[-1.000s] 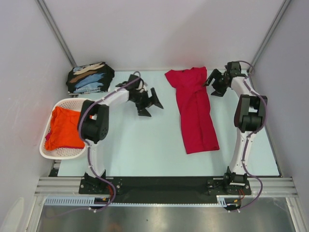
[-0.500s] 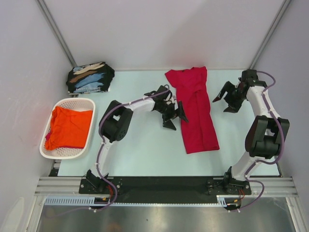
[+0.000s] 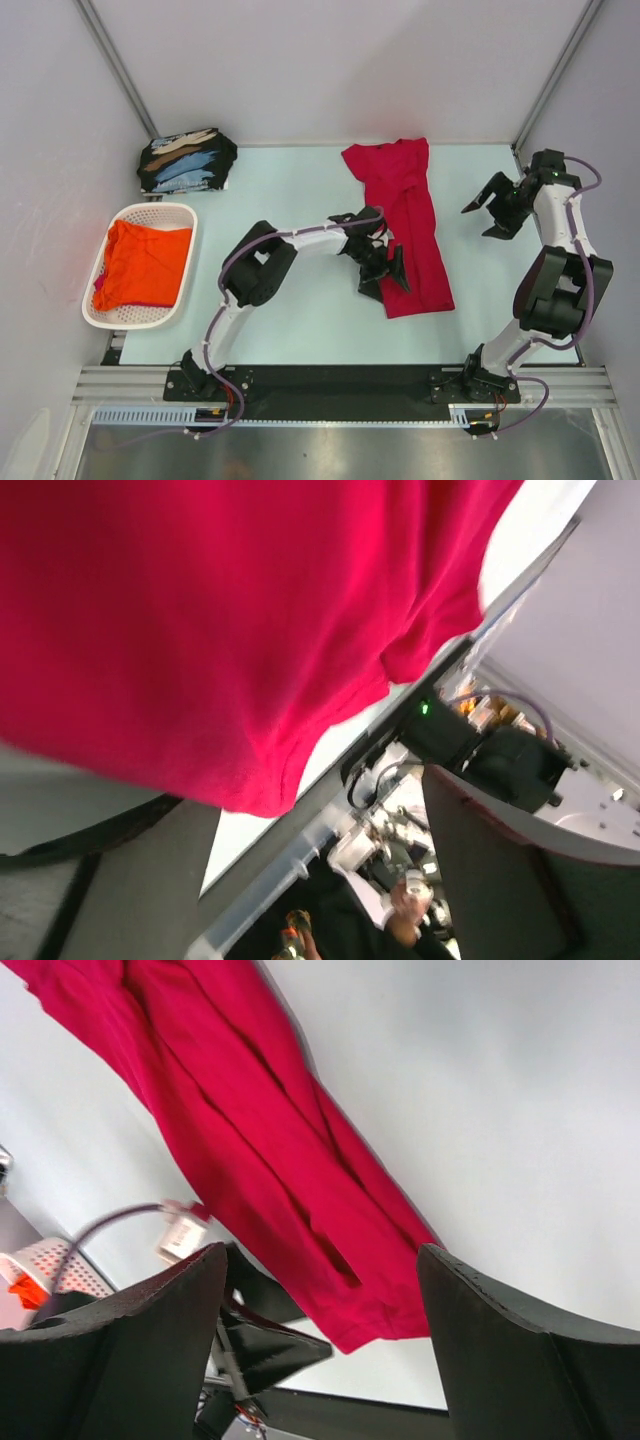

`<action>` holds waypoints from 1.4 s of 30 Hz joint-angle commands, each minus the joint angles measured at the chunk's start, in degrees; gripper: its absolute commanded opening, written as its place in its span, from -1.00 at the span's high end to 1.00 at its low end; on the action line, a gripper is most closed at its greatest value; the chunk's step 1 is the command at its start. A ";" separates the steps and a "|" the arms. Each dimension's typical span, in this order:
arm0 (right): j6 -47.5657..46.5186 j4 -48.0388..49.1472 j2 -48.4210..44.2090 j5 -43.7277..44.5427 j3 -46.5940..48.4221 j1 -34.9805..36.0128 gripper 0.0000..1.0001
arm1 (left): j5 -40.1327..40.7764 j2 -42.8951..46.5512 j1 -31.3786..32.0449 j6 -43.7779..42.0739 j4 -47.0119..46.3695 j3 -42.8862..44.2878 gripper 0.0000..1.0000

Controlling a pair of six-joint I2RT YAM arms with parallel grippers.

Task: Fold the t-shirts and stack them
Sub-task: Rotate the tshirt 90 degrees

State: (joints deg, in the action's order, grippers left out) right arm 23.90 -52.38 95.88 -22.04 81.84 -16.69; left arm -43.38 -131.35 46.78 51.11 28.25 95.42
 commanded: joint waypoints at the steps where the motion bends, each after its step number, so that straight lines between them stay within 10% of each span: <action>1: -0.53 0.61 -2.01 -2.83 2.97 -3.17 -0.64 | 1.63 0.65 3.13 1.97 3.92 -6.80 -0.60; 4: -0.08 1.93 -1.83 -4.32 2.62 -3.70 -0.64 | 2.42 1.44 4.89 2.59 3.57 -11.54 -0.17; 8: 0.36 4.03 -2.62 -5.12 0.95 -4.23 -0.64 | 3.03 1.97 6.04 4.17 1.72 -15.96 0.97; 30: 0.80 6.41 -5.26 -8.02 -5.64 -2.65 -0.63 | 11.20 15.60 3.58 -2.68 7.69 -35.91 1.00; 33: 0.80 6.32 -4.91 -8.28 -5.38 -1.60 -0.63 | 12.70 16.12 3.49 -5.84 10.50 -34.69 0.81; 37: 0.45 6.15 -4.82 -8.36 -5.11 -0.45 -0.63 | 14.02 20.59 3.49 -9.09 12.79 -31.62 -0.58; 39: 0.53 6.58 -4.65 -9.07 -5.38 0.25 -0.63 | 16.48 22.53 3.40 -10.59 15.95 -27.24 -0.94; 42: 0.71 7.47 -4.21 -10.56 -5.73 1.30 -0.63 | 19.20 24.91 3.49 -13.58 20.60 -20.04 -0.99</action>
State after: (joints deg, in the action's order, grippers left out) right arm 24.40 -46.74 92.44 -29.71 76.18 -16.62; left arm -34.54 -109.95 50.52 43.44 41.56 67.40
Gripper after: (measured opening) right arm 0.816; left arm 0.986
